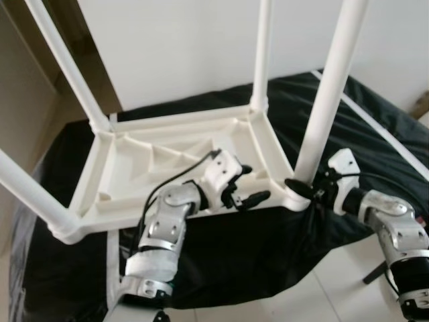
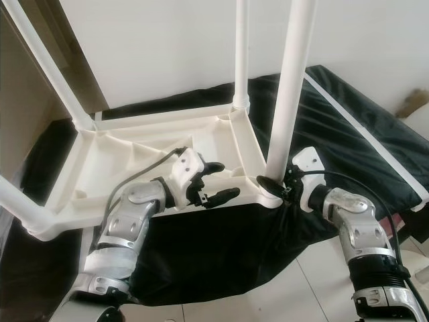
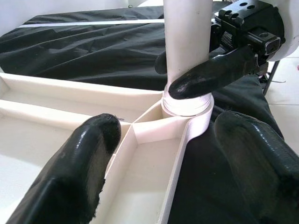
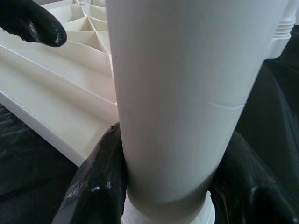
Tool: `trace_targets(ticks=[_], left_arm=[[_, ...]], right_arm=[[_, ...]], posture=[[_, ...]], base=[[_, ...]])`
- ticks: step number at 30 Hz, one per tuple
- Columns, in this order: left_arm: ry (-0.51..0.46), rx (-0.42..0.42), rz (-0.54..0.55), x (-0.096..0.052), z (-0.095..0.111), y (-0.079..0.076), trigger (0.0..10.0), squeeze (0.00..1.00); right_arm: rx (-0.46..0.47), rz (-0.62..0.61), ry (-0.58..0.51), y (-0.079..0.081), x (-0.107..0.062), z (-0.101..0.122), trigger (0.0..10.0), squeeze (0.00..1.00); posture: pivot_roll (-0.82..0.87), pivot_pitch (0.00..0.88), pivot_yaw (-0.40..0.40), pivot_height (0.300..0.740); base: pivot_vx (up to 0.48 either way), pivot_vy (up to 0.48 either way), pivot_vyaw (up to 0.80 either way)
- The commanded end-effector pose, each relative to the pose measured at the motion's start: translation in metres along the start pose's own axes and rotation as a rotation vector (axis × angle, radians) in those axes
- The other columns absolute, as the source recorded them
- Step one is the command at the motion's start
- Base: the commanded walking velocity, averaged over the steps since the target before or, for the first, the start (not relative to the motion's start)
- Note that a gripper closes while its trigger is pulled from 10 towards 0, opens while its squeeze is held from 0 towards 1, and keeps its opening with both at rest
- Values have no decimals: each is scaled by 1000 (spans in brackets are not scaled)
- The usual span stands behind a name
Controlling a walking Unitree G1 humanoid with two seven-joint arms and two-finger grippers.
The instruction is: Building children table
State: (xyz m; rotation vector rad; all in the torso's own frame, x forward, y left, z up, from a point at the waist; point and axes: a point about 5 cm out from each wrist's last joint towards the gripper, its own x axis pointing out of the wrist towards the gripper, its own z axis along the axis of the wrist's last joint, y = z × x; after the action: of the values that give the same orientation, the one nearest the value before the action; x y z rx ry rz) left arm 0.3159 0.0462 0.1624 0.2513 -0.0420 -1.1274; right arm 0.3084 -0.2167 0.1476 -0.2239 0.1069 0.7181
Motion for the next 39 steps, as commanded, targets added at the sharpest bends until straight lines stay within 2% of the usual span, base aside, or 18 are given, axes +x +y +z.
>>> trace_targets(ticks=[1, 9, 10, 11, 14, 16, 18, 21, 23, 25, 27, 32, 33, 34, 35, 36, 37, 39], left_arm=[[6, 3, 235, -3, 1, 13, 10000, 0], [2, 2, 210, 2, 2, 11, 10000, 0], [1, 0, 204, 3, 2, 10, 10000, 0], [1, 0, 204, 3, 2, 10, 10000, 0], [1, -2, 197, 4, 1, 9, 10000, 0], [1, -2, 197, 4, 1, 9, 10000, 0], [1, -1, 197, 4, 2, 9, 10000, 0], [1, -1, 197, 4, 2, 9, 10000, 0], [1, -1, 196, 3, 1, 8, 10000, 0], [1, -1, 196, 3, 1, 8, 10000, 0], [1, 0, 195, 3, 1, 8, 10000, 0], [0, 0, 194, 3, 1, 8, 10000, 0], [-1, 0, 193, 3, 1, 7, 10000, 0], [-1, 0, 193, 3, 1, 7, 10000, 0], [-2, 1, 192, 4, 1, 7, 10000, 0], [-2, 1, 192, 4, 1, 7, 10000, 0], [-4, 2, 191, 5, 2, 7, 10000, 0], [-4, 2, 191, 5, 2, 7, 10000, 0]], right_arm=[[19, 49, 36, 6, 2, -9, 0, 0], [69, -47, 11, 12, -4, -16, 471, 0], [80, -102, 9, 13, -1, -17, 10000, 0], [80, -102, 9, 13, -1, -17, 10000, 0], [85, -247, 26, 15, 6, -20, 10000, 0], [85, -247, 26, 15, 6, -20, 10000, 0], [108, -363, 31, 21, 14, -17, 10000, 0], [112, -390, 31, 23, 16, -16, 10000, 0], [130, -451, 28, 34, 22, -11, 10000, 0], [130, -451, 28, 34, 22, -11, 10000, 0], [164, -498, 27, 43, 28, -10, 10000, 0], [176, -516, 27, 45, 29, -10, 10000, 0], [200, -574, 32, 47, 31, -11, 10000, 0], [200, -574, 32, 47, 31, -11, 10000, 0], [235, -672, 42, 48, 33, -13, 10000, 0], [235, -672, 42, 48, 33, -13, 10000, 0], [259, -790, 44, 48, 32, -14, 10000, 0], [259, -790, 44, 48, 32, -14, 10000, 0]], posture=[[-69, 0, 93, 740], [-97, 0, 111, 740], [-104, 0, 115, 740], [-104, 0, 115, 740], [-103, 0, 114, 740], [-103, 0, 114, 740], [-99, 0, 109, 740], [-99, 0, 109, 740], [-97, 0, 105, 740], [-97, 0, 105, 740], [-97, 0, 102, 740], [-97, 0, 102, 740], [-97, 0, 98, 740], [-97, 0, 98, 740], [-98, 0, 96, 740], [-98, 0, 96, 740], [-98, 0, 89, 740], [-98, 0, 89, 740]], base=[[0, 0, 0], [0, 0, 0], [0, 0, 0], [0, 0, 0], [0, 0, 0], [0, 0, 0], [0, 0, 0], [0, 0, 0], [0, 0, 0], [0, 0, 0], [0, 0, 0], [0, 0, 0], [0, 0, 0], [0, 0, 0], [0, 0, 0], [0, 0, 0], [0, 0, 0], [0, 0, 0]])
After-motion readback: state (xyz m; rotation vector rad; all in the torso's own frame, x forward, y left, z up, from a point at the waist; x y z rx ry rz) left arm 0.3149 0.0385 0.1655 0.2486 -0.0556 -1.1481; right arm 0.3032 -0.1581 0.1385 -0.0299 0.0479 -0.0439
